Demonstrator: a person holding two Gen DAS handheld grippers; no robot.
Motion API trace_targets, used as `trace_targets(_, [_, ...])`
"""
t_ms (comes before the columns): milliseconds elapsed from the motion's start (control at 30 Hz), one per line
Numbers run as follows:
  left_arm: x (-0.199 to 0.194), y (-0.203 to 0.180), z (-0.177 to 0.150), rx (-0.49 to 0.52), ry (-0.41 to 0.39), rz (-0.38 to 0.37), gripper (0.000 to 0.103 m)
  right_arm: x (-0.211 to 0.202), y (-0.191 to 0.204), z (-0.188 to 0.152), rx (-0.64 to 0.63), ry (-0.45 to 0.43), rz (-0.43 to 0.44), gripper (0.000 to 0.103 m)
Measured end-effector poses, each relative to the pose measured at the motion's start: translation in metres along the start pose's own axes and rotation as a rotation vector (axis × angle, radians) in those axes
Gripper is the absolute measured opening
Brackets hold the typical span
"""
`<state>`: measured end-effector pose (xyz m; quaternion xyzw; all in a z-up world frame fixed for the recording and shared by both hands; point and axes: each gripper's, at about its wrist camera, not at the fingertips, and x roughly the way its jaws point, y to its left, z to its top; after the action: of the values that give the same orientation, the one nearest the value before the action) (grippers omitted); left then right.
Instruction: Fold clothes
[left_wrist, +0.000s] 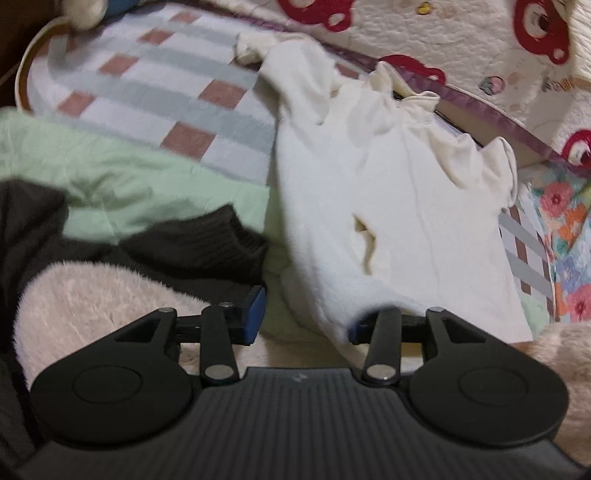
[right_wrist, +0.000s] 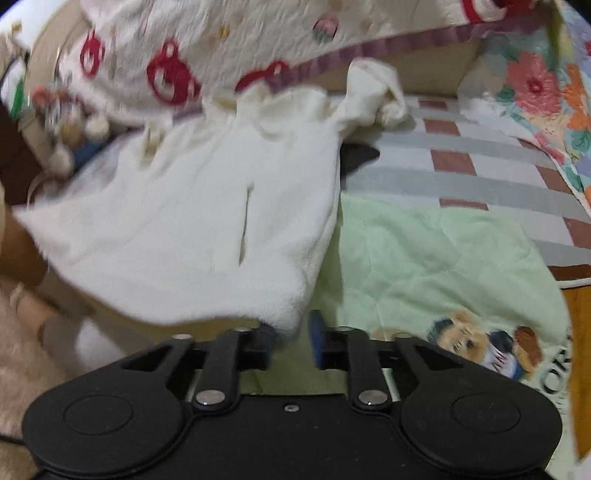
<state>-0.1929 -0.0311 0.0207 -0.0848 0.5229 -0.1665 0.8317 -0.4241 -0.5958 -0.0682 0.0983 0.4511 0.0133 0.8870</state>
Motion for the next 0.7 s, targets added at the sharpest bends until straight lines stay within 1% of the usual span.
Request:
trace_targets(100, [-0.019, -0.006, 0.005, 0.026, -0.047, -0.016, 0.049, -0.013, 0.007, 0.009, -0.063, -0.001, -0.052, 0.043])
trace_targets(167, [-0.03, -0.006, 0.011, 0.032, -0.094, -0.014, 0.053, -0.019, 0.01, 0.023, -0.069, -0.043, -0.036, 0.044])
trace_targets(233, [-0.034, -0.004, 0.022, 0.044, -0.154, 0.013, 0.056, -0.017, 0.013, 0.043, -0.088, -0.104, -0.001, 0.047])
trace_targets(333, [-0.02, -0.002, 0.047, 0.078, -0.237, 0.09, 0.057, 0.002, 0.024, 0.082, -0.165, -0.203, 0.03, 0.048])
trace_targets(400, [-0.003, 0.001, 0.067, 0.077, -0.277, 0.129, 0.057, 0.018, 0.034, 0.123, -0.237, -0.277, 0.036, 0.05])
trace_targets(433, [0.005, 0.003, 0.078, 0.064, -0.291, 0.133, 0.057, 0.026, 0.039, 0.145, -0.273, -0.314, 0.038, 0.05])
trace_targets(467, [0.012, 0.007, 0.09, 0.039, -0.305, 0.119, 0.057, 0.029, 0.042, 0.169, -0.278, -0.336, 0.03, 0.05])
trace_targets(533, [0.022, 0.017, 0.11, -0.018, -0.337, 0.052, 0.057, 0.032, 0.046, 0.22, -0.265, -0.367, 0.005, 0.05])
trace_targets(600, [0.031, 0.026, 0.125, -0.06, -0.374, 0.006, 0.059, 0.041, 0.044, 0.268, -0.198, -0.342, 0.08, 0.055])
trace_targets(633, [0.037, 0.031, 0.134, -0.079, -0.39, -0.005, 0.06, 0.046, 0.042, 0.291, -0.16, -0.325, 0.124, 0.057])
trace_targets(700, [0.053, 0.038, 0.15, -0.112, -0.406, -0.007, 0.06, 0.056, 0.038, 0.338, -0.084, -0.29, 0.214, 0.057])
